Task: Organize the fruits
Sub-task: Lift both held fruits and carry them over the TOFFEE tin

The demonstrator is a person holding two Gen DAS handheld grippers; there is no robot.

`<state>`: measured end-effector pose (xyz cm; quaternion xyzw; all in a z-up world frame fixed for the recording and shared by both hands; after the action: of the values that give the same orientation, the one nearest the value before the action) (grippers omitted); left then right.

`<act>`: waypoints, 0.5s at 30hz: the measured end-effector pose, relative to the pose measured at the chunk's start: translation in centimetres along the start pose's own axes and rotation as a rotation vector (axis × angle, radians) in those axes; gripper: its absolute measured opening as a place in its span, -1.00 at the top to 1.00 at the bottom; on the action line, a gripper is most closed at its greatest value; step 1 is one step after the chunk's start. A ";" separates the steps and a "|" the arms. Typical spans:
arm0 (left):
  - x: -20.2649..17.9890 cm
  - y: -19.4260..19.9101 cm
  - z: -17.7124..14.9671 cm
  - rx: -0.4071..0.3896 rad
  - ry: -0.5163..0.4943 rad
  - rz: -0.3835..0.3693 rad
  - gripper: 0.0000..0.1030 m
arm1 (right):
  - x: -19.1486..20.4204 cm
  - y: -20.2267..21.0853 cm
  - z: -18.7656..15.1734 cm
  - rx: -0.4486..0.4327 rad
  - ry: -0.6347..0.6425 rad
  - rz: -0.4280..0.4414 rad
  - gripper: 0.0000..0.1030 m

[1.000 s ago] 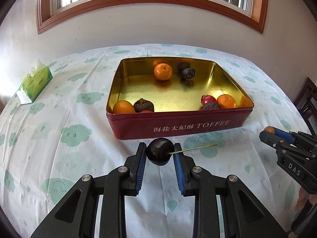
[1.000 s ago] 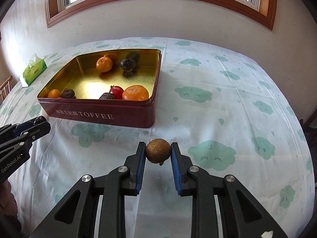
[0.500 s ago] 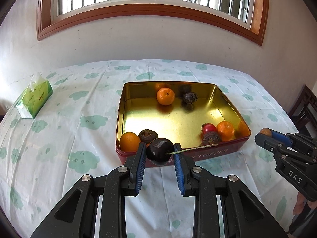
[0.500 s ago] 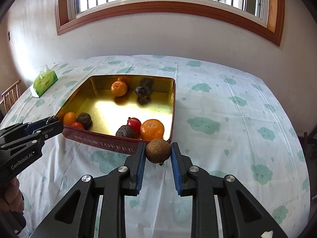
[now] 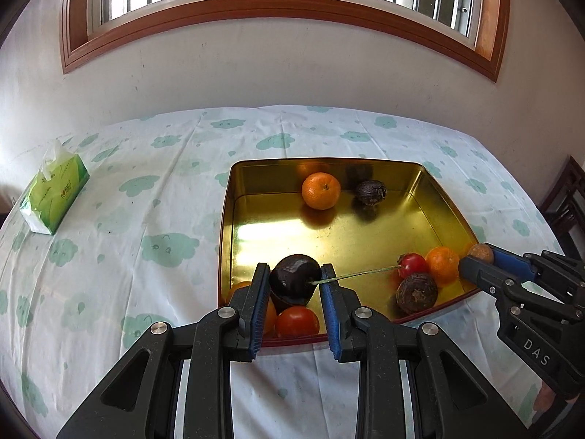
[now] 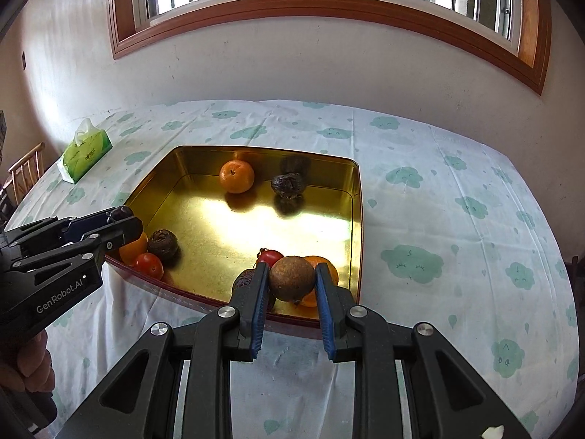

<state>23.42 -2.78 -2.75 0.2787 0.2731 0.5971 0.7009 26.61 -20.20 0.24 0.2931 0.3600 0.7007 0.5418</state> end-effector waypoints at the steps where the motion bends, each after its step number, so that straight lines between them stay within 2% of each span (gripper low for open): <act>1: 0.0 -0.3 0.0 0.005 -0.003 0.004 0.45 | 0.0 -0.4 0.0 0.005 -0.001 0.002 0.55; 15: 0.4 -2.9 0.0 0.045 -0.002 0.018 0.45 | 0.5 -3.2 0.3 0.041 0.004 0.015 0.55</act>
<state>25.45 -2.74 -4.89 0.2971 0.2834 0.5967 0.6894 28.48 -19.15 -2.24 0.3055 0.3730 0.6977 0.5299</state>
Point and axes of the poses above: each gripper's, at about its wrist camera, not at the fingertips, and y roughly against the way its jaws point, x to its left, z to its top, the point moved 5 cm from there along -y, roughly the way its jaws point, and after that the axes turned 2 degrees about -y, right-handed, at the moved point
